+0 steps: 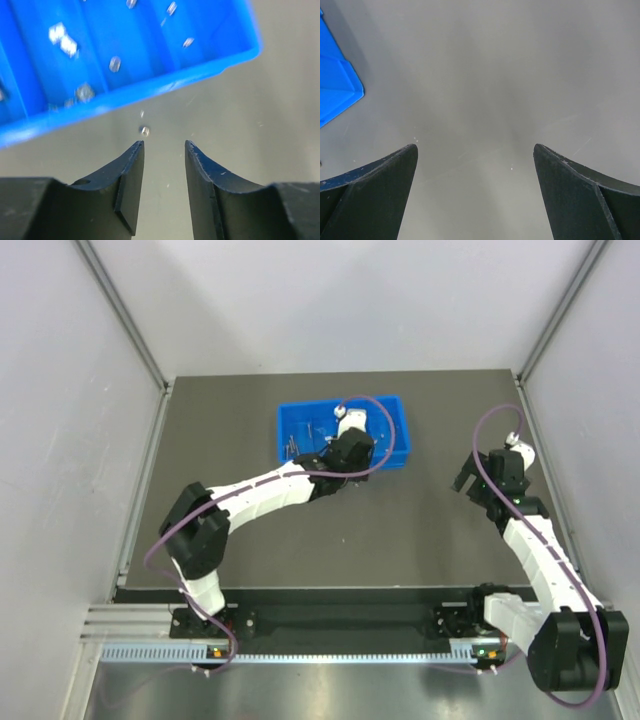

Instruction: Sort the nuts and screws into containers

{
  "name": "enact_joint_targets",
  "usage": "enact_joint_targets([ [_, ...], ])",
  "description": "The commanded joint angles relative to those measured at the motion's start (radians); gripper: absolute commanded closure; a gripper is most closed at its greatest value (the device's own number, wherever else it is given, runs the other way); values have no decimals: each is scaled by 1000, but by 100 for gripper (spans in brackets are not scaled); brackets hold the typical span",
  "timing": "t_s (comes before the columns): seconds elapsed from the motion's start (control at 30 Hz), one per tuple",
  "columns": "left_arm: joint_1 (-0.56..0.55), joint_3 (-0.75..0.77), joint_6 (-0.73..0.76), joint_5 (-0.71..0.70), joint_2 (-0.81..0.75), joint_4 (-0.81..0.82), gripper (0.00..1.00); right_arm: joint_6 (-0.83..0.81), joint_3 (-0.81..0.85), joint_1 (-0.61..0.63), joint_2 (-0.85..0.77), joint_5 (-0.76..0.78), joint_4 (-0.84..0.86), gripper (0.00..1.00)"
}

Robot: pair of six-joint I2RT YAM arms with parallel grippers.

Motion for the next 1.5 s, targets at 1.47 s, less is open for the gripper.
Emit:
enact_joint_targets([
  [1.47,-54,169,-359,-302,395,-151,71,-19,-14,-9,-2,1,31,0],
])
